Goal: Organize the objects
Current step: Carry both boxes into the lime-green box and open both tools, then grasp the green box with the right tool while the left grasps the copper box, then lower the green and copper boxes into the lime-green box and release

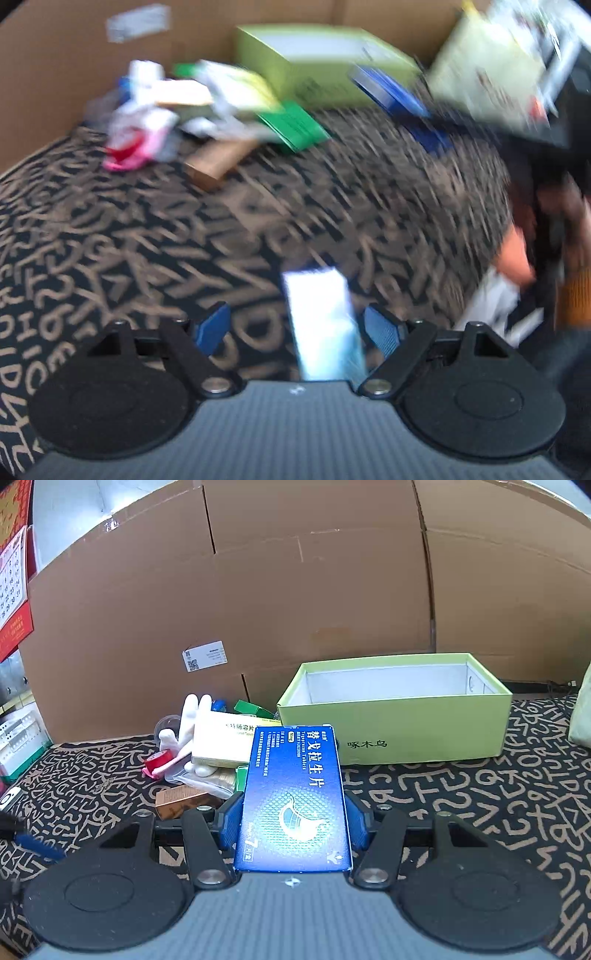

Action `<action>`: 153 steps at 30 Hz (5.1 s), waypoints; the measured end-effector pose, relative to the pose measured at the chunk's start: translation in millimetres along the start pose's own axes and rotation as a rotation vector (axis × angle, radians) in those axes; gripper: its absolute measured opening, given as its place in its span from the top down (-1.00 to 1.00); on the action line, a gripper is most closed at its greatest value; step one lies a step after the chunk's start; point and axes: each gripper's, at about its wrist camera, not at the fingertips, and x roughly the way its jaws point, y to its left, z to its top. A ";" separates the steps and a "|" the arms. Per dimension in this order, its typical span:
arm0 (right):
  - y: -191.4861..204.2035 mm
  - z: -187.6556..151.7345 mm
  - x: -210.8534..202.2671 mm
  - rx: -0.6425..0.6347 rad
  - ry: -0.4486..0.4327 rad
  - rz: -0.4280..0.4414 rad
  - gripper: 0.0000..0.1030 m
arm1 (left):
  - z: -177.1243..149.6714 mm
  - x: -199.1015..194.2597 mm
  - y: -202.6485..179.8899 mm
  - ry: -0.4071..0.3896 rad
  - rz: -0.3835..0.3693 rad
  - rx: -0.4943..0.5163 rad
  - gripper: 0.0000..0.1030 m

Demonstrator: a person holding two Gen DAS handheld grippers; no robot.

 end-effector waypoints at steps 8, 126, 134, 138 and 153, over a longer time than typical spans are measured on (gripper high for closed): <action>6.0 -13.6 5.2 0.005 0.050 0.027 -0.17 | -2.7 32.4 -23.7 0.035 0.035 0.120 0.18; 38.9 -37.9 56.9 -0.125 0.176 -0.029 -0.41 | 56.2 86.8 28.1 -0.269 0.184 -0.088 0.17; 38.9 -41.1 58.3 -0.133 0.163 -0.037 -0.27 | 55.8 87.0 21.4 -0.270 0.216 -0.071 0.42; 38.3 -41.9 51.9 -0.130 0.169 -0.030 -0.26 | 51.5 78.6 16.7 -0.273 0.176 -0.083 0.42; -4.5 31.9 -5.5 -0.095 -0.020 -0.093 -0.25 | 135.5 13.8 -22.7 -0.473 0.018 0.010 0.42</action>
